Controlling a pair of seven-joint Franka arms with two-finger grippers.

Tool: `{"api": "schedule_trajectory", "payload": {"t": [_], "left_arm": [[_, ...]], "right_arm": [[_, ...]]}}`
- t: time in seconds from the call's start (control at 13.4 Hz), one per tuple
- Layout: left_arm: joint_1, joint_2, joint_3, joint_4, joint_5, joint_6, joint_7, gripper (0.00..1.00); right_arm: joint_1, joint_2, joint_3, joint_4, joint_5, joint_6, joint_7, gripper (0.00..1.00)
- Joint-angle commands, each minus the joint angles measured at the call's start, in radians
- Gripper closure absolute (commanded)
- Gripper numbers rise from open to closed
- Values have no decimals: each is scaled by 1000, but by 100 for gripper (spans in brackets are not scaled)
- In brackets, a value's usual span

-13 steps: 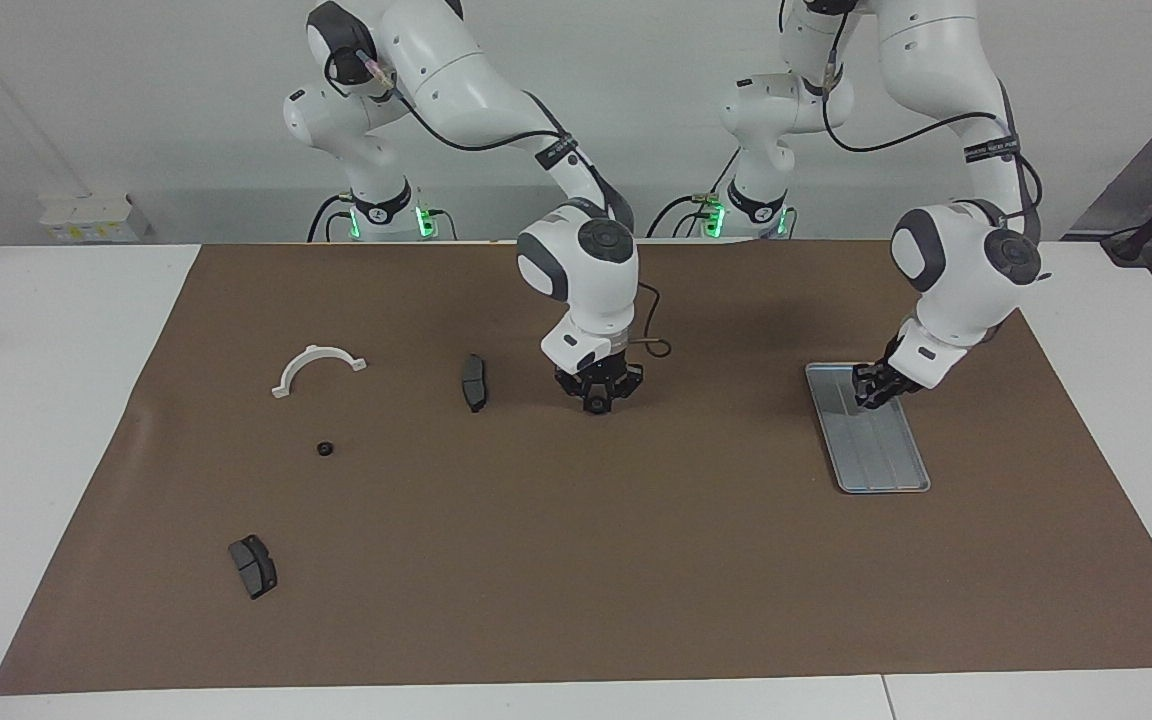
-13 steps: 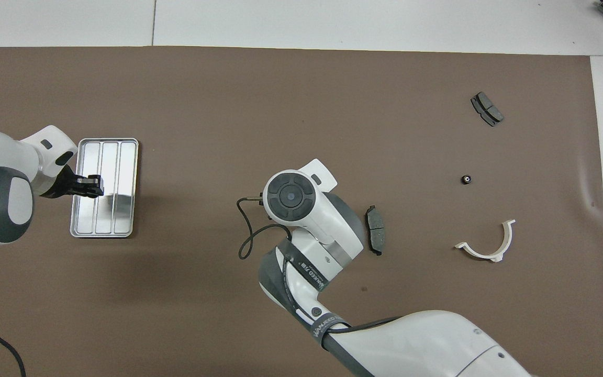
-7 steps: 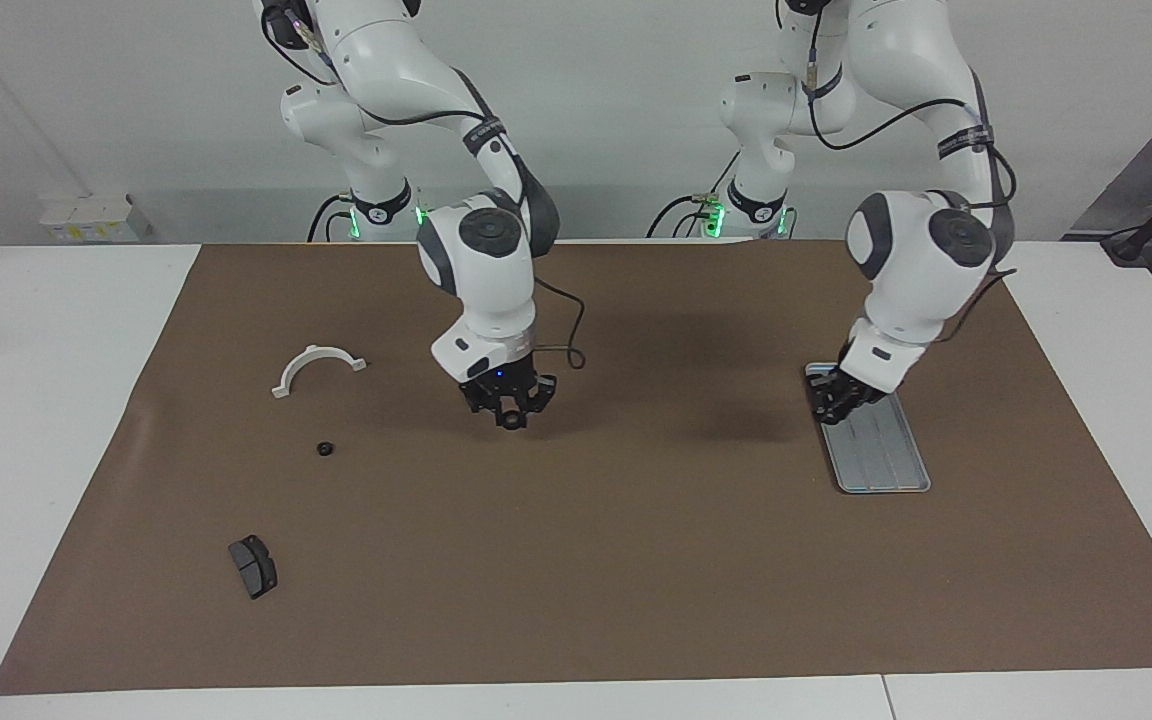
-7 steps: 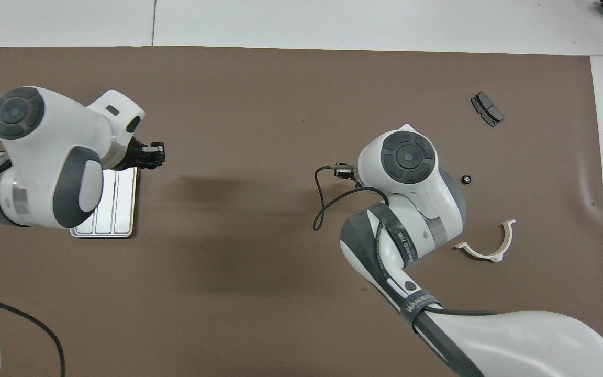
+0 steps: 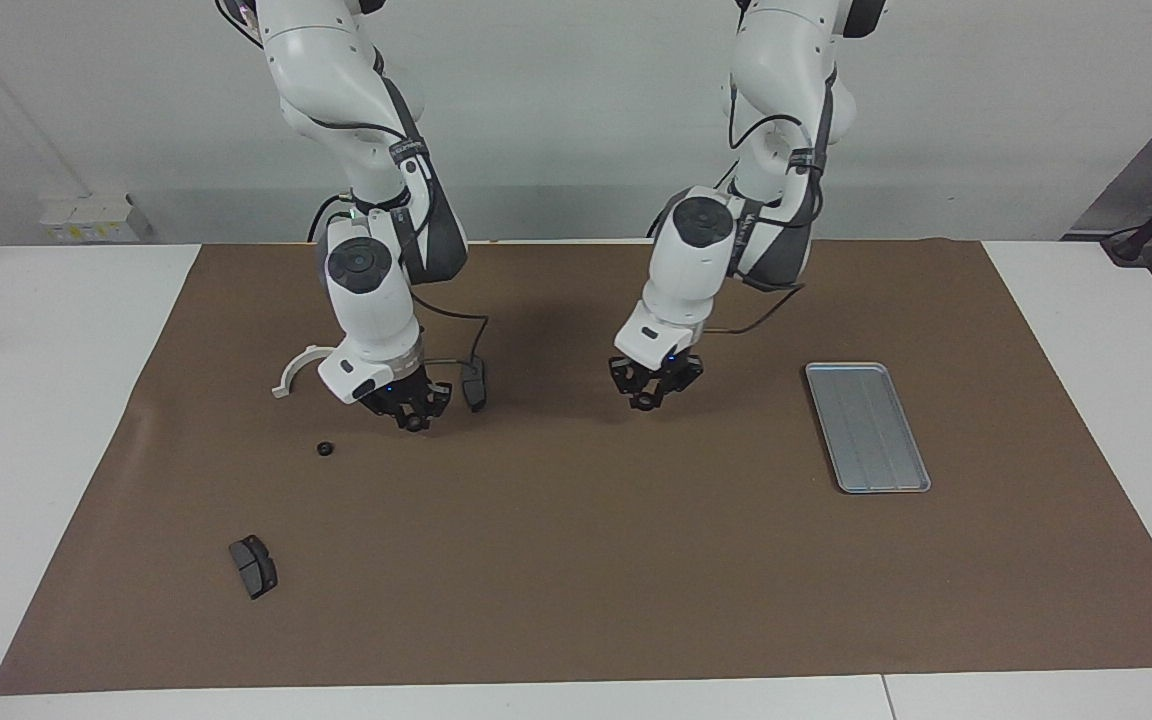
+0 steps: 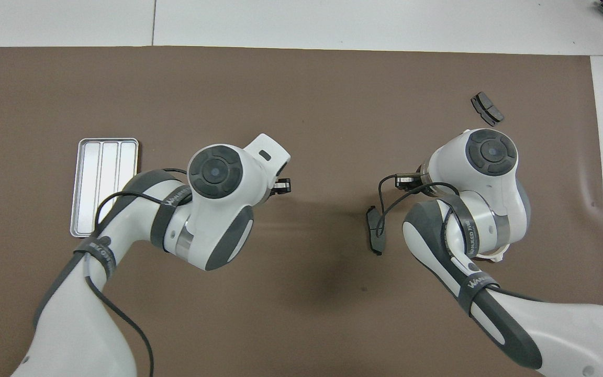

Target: Place bearing gear from tray to pile

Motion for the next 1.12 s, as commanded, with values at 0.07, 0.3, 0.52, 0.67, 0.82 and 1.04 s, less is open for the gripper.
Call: {"api": "schedule_trajectory", "payload": {"t": [0.07,0.3,0.52,0.67,0.82,1.04], "left_arm": [[-55,38,22,2,31,35,-17,52],[-51,36,22,9,35,20,-9,3],[44,4,27,69,41,-41,7,0],[132,-27,27,199,33,-239,111,0],[231,-36,19,304,27,-399,200,0],[348,-114,27,316,25,-509,322,1]], "right_arm": [[-13,-47,13,-71,22,53,-28,0],[-6,-47,13,-51,20,50,-19,0],[26,-49,15,-5,22,37,-12,0],[79,-44,13,18,31,37,41,0],[135,-9,13,66,33,40,87,0],[224,57,13,162,25,34,199,0]]}}
